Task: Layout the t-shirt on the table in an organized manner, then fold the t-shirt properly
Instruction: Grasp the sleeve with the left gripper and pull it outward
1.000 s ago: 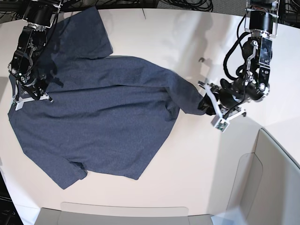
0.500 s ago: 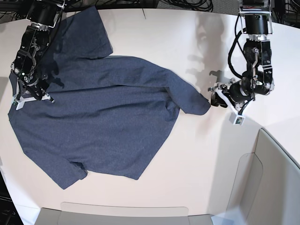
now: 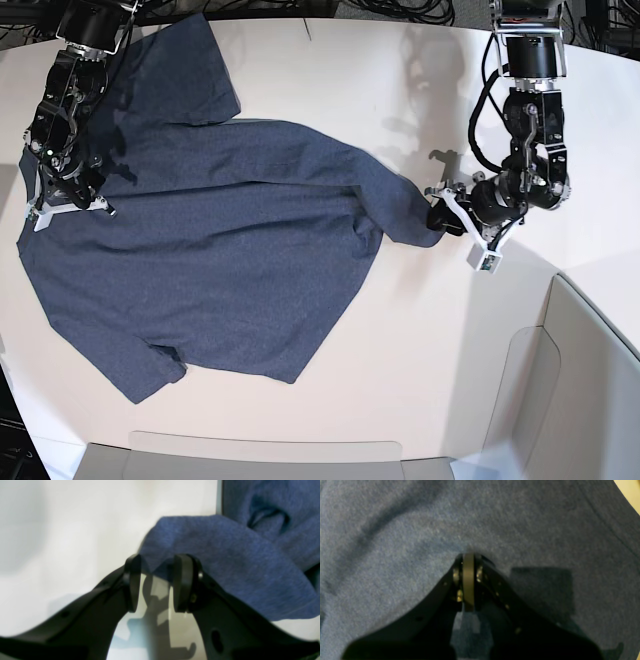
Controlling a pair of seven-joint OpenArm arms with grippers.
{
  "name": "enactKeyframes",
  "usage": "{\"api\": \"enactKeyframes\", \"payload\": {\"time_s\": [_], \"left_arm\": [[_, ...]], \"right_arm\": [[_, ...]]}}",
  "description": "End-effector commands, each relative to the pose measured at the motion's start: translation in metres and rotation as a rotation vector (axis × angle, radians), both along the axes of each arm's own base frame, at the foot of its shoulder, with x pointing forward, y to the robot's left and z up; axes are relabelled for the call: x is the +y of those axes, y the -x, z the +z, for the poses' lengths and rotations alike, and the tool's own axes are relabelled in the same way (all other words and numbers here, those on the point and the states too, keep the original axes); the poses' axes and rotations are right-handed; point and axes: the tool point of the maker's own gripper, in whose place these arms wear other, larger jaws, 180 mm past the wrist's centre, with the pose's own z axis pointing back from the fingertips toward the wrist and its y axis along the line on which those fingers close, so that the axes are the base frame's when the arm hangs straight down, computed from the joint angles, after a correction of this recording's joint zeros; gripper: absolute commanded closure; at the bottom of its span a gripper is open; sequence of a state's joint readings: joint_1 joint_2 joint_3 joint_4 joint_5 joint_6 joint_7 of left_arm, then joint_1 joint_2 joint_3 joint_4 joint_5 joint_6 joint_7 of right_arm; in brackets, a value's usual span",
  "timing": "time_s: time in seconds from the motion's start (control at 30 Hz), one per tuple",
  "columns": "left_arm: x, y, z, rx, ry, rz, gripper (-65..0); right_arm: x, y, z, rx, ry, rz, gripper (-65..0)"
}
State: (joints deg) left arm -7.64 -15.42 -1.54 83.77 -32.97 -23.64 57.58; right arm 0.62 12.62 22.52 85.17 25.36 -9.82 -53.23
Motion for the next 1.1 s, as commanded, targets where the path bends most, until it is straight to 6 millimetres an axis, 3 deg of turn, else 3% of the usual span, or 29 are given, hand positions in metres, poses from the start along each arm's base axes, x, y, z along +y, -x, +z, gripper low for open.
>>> {"api": "enactKeyframes", "payload": {"time_s": [0.0,0.33,0.47,0.57,0.67,0.83,1.07], "left_arm": [[0.000,-0.011,0.012,-0.042,0.014,0.002,-21.7],[0.004,-0.019,0.000,-0.002,0.042,0.028,-20.2],[0.004,-0.018,-0.001,0.007,0.039,0.025,0.0],[0.005,-0.018,0.003,-0.009,0.032,0.022,-1.1],[0.003,-0.022,0.025,-0.078,0.013,0.005,0.0],[0.009,0.000,0.038,-0.105,-0.067,-0.042,0.0],[0.008,0.006,0.038,-0.105,-0.074,-0.047,-2.5]], "right_arm": [[0.010,0.019,-0.019,0.107,-0.058,0.009,0.0],[0.011,0.020,-0.019,0.109,-0.059,0.009,0.0],[0.011,0.020,-0.019,0.109,-0.059,0.009,0.0],[0.011,0.020,-0.019,0.109,-0.059,0.009,0.0],[0.011,0.020,-0.019,0.108,-0.058,0.009,0.0],[0.011,0.019,-0.019,0.106,-0.058,0.009,0.0],[0.010,0.018,-0.018,0.103,-0.058,0.007,0.0]]}}
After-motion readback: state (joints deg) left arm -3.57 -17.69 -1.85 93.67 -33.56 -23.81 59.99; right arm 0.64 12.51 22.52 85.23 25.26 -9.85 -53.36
